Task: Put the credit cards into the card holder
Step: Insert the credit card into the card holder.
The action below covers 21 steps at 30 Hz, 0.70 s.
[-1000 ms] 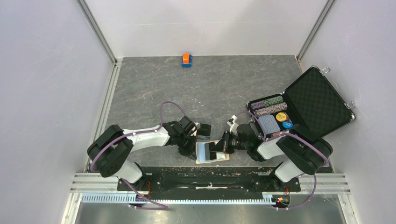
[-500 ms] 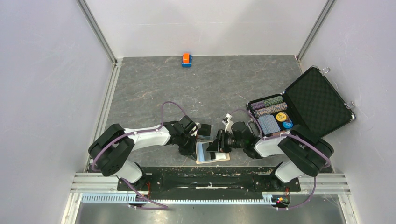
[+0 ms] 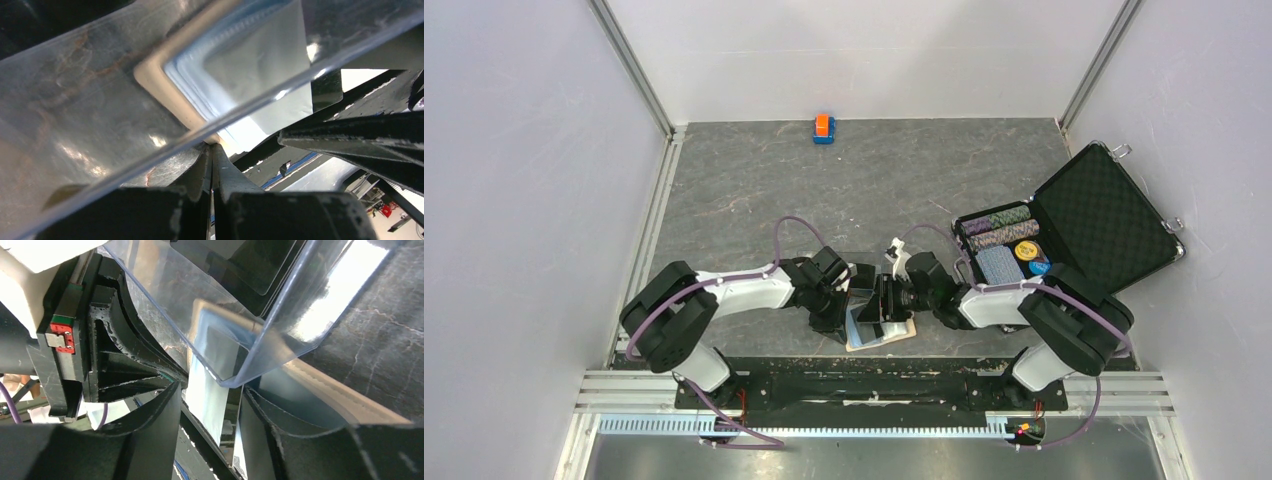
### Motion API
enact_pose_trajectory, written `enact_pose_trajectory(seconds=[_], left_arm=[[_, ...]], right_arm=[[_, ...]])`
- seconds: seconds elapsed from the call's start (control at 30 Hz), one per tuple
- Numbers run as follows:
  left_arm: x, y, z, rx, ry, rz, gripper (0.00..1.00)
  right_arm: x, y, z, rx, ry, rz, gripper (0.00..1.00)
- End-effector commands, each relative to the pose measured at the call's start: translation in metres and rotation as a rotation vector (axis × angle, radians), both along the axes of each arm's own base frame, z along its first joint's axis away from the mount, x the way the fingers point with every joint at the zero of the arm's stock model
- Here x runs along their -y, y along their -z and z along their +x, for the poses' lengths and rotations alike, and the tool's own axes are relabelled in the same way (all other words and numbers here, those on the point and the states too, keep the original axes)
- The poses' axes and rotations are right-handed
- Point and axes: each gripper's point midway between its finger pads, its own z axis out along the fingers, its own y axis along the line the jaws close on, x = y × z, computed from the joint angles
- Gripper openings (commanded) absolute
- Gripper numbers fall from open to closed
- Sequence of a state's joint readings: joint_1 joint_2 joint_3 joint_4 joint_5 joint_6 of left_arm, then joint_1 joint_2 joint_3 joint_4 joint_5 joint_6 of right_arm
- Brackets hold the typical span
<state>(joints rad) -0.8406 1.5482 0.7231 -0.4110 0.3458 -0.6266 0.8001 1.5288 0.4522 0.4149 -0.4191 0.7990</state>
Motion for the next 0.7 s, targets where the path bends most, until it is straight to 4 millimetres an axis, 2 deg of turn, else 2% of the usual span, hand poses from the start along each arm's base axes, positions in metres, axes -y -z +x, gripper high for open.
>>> enact_pose_trajectory(seconds=[0.0,0.13,0.3,0.47,0.67], left_arm=[[-0.009,0.021,0.005,0.054,0.029,0.083,0.02],[-0.006,0.019,0.007,0.058,0.028,0.079,0.02],[-0.005,0.017,0.009,0.068,0.023,0.072,0.02],[-0.009,0.005,0.012,0.103,0.003,0.075,0.04],[-0.013,-0.023,0.021,0.181,-0.048,0.053,0.23]], right_arm=[[0.0,0.014,-0.02,-0.077,-0.016,0.018,0.44],[0.001,0.012,-0.03,-0.133,-0.001,0.067,0.32],[0.004,0.011,-0.034,-0.142,0.004,0.071,0.3],[0.012,0.012,-0.026,-0.076,0.0,-0.026,0.5],[0.023,0.005,-0.019,-0.018,0.005,-0.105,0.71]])
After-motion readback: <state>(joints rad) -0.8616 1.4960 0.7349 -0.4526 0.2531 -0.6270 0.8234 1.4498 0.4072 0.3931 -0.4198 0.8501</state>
